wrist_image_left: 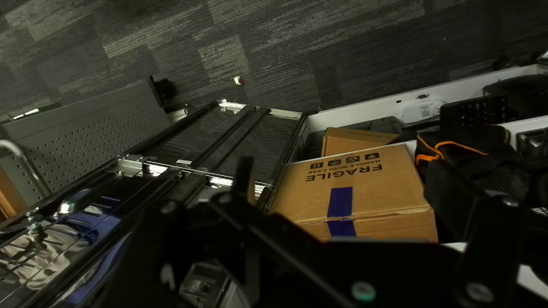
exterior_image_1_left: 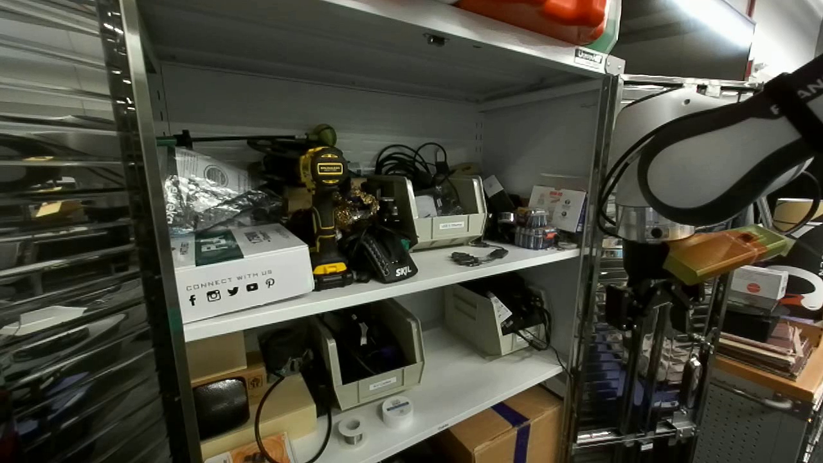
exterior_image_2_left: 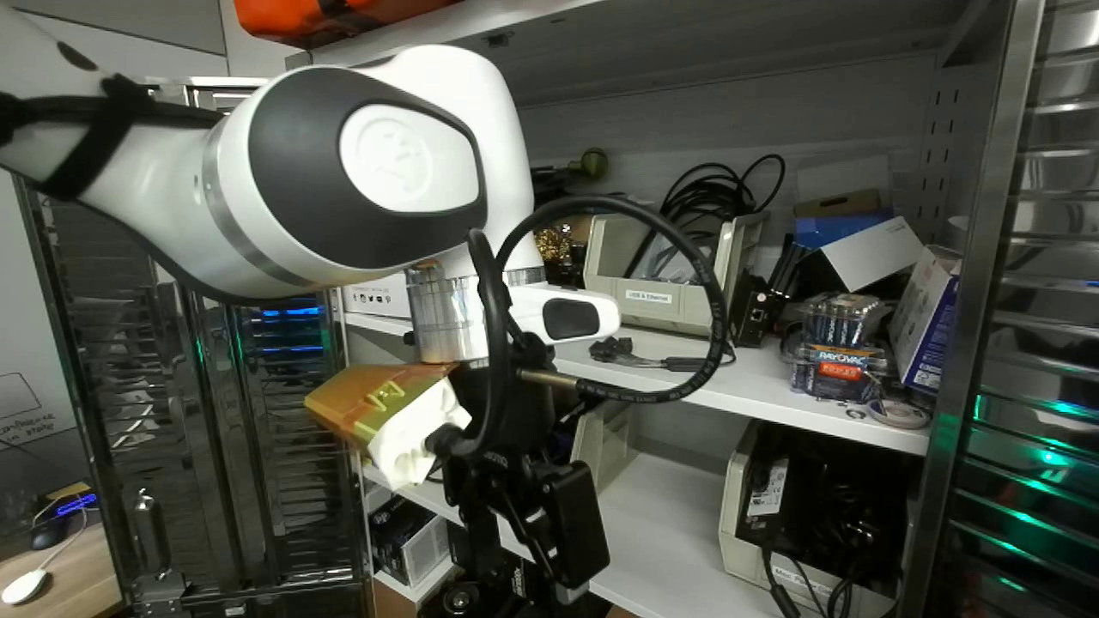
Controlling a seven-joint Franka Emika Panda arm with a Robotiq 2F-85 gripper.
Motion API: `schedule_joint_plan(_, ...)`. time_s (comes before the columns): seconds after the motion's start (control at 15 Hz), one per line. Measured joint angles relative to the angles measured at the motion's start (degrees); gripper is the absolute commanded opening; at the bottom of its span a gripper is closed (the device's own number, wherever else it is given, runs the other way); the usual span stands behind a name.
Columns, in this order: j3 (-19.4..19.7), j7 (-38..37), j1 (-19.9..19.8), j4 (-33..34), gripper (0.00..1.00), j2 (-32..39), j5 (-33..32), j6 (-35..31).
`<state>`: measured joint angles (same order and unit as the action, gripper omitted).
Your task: Pick up the black cable and put it in the tool box
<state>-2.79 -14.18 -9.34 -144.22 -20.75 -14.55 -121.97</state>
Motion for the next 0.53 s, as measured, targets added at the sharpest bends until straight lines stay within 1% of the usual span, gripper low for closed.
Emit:
schedule_joint_plan(0.33, 0.31, -0.58, 0.26, 0.39, 1.00, 0.72, 0.00, 0.01)
schedule_joint_plan(0.53, 0.19, -1.54, 0.83, 3.52, 1.00, 2.84, 0.00, -0.01)
